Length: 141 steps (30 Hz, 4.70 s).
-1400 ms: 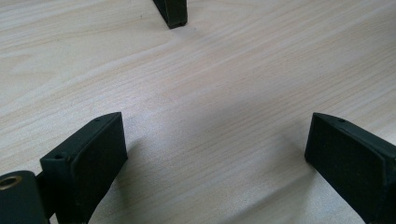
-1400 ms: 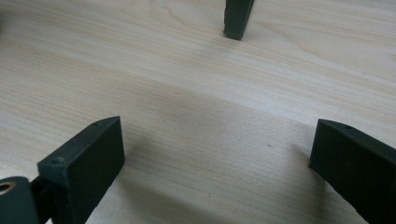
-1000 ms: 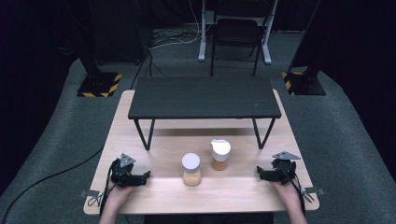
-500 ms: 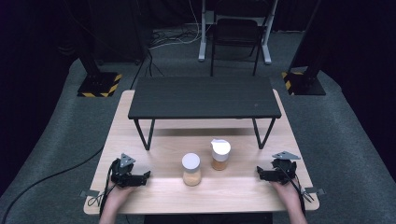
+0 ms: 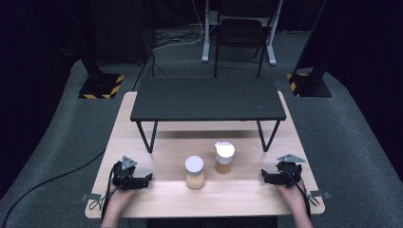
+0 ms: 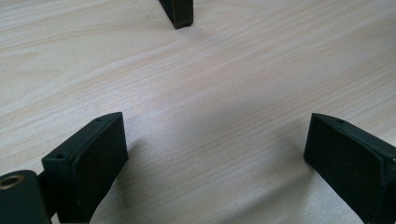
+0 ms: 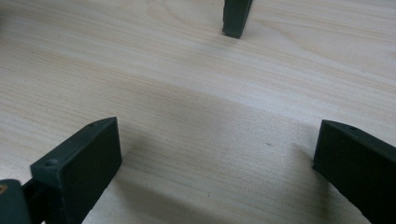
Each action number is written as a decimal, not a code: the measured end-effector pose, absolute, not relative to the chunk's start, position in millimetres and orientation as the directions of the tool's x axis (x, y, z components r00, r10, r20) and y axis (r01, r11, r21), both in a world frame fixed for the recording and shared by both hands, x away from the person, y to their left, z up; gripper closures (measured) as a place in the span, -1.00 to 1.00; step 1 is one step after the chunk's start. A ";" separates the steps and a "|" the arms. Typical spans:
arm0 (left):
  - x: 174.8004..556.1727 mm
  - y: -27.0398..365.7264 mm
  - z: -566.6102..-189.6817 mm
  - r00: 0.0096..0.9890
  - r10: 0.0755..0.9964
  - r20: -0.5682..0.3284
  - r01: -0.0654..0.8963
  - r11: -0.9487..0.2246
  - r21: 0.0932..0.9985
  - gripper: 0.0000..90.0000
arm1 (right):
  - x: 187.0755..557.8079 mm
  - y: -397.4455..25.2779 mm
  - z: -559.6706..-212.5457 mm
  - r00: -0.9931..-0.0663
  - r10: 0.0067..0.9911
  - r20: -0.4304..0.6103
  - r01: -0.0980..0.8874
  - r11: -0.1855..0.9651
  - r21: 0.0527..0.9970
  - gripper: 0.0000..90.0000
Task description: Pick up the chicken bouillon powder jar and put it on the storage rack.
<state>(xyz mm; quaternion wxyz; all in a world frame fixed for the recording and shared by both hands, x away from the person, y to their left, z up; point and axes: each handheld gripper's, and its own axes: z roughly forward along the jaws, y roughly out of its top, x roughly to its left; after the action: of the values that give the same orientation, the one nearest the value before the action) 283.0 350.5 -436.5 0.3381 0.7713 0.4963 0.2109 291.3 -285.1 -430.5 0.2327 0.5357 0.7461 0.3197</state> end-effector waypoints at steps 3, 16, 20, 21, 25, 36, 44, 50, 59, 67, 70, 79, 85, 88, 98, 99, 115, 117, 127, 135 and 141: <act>282.8 350.7 -436.5 0.419 0.908 -0.010 0.622 -0.280 0.731 -0.88 | 291.3 -285.1 -430.5 -0.318 0.948 -0.005 0.651 0.221 0.726 -1.00; 279.0 357.1 -433.8 0.417 0.909 -0.023 0.617 -0.264 0.742 -0.87 | 291.4 -285.1 -430.4 -0.318 0.948 -0.005 0.651 0.222 0.726 -1.00; 275.8 354.0 -429.3 0.406 0.914 0.004 0.613 -0.275 0.741 -0.86 | 291.4 -285.2 -430.4 -0.318 0.948 -0.005 0.651 0.222 0.726 -1.00; 275.4 354.1 -427.9 0.408 0.913 0.006 0.611 -0.278 0.741 -0.86 | 291.3 -285.3 -430.5 -0.319 0.948 -0.005 0.651 0.223 0.726 -1.00; 273.5 354.3 -423.7 0.420 0.907 0.006 0.600 -0.283 0.748 -0.86 | 291.3 -285.3 -430.5 -0.319 0.948 -0.005 0.651 0.223 0.726 -1.00; 262.0 358.6 -406.2 0.476 0.879 -0.023 0.545 -0.274 0.792 -0.86 | 291.1 -285.2 -430.4 -0.319 0.948 -0.005 0.651 0.223 0.726 -1.00; 255.9 355.9 -395.7 0.519 0.854 -0.039 0.506 -0.270 0.819 -0.86 | 291.2 -285.2 -430.4 -0.319 0.948 -0.006 0.651 0.223 0.726 -1.00; 253.1 350.5 -388.6 0.553 0.832 -0.045 0.484 -0.277 0.830 -0.86 | 291.2 -285.2 -430.4 -0.319 0.948 -0.006 0.651 0.223 0.726 -1.00; 250.5 341.6 -379.8 0.606 0.794 -0.059 0.453 -0.283 0.846 -0.86 | 291.2 -285.2 -430.4 -0.319 0.948 -0.005 0.651 0.223 0.726 -1.00; 249.4 324.5 -374.2 0.652 0.757 -0.044 0.419 -0.311 0.853 -0.86 | 291.2 -285.2 -430.4 -0.319 0.948 -0.006 0.651 0.223 0.726 -1.00; 251.1 317.5 -373.5 0.671 0.740 -0.043 0.412 -0.324 0.852 -0.86 | 291.2 -285.2 -430.4 -0.319 0.948 -0.006 0.651 0.223 0.726 -1.00; 256.8 300.8 -372.8 0.715 0.698 -0.052 0.394 -0.340 0.854 -0.86 | 291.2 -285.2 -430.4 -0.319 0.948 -0.006 0.651 0.223 0.726 -1.00; 260.4 289.6 -372.5 0.735 0.676 -0.052 0.381 -0.349 0.856 -0.87 | 291.2 -285.2 -430.4 -0.319 0.948 -0.006 0.651 0.223 0.726 -1.00; 262.9 282.1 -372.4 0.748 0.662 -0.048 0.372 -0.358 0.856 -0.87 | 291.2 -285.3 -430.5 -0.319 0.948 -0.006 0.650 0.224 0.726 -1.00; 270.4 257.2 -379.7 0.752 0.659 -0.033 0.372 -0.382 0.846 -0.85 | 291.2 -285.2 -430.4 -0.319 0.948 -0.006 0.651 0.223 0.726 -1.00; 272.2 254.7 -381.2 0.749 0.661 -0.035 0.375 -0.381 0.845 -0.85 | 291.2 -285.2 -430.4 -0.319 0.948 -0.006 0.651 0.223 0.726 -1.00; 286.3 223.8 -403.7 0.742 0.669 -0.043 0.381 -0.367 0.848 -0.56 | 291.2 -285.2 -430.4 -0.319 0.948 -0.005 0.651 0.223 0.726 -1.00; 286.6 220.5 -406.9 0.738 0.674 -0.038 0.379 -0.367 0.850 -0.50 | 291.2 -285.2 -430.5 -0.319 0.948 -0.005 0.651 0.223 0.726 -1.00; 285.8 217.4 -411.2 0.729 0.684 -0.013 0.364 -0.371 0.854 -0.25 | 291.2 -285.2 -430.4 -0.319 0.948 -0.005 0.651 0.223 0.726 -1.00; 280.9 224.0 -407.5 0.730 0.683 -0.022 0.361 -0.358 0.861 -0.25 | 291.2 -285.2 -430.4 -0.319 0.948 -0.006 0.651 0.223 0.726 -1.00; 277.9 232.5 -393.8 0.730 0.683 -0.025 0.354 -0.347 0.869 -0.25 | 291.2 -285.2 -430.4 -0.319 0.948 -0.005 0.651 0.223 0.726 -1.00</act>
<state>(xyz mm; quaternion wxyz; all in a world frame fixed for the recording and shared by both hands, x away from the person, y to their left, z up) 277.9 232.5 -393.8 0.4715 0.8018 0.3232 0.1744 291.2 -285.2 -430.4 0.2326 0.5353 0.7466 0.3193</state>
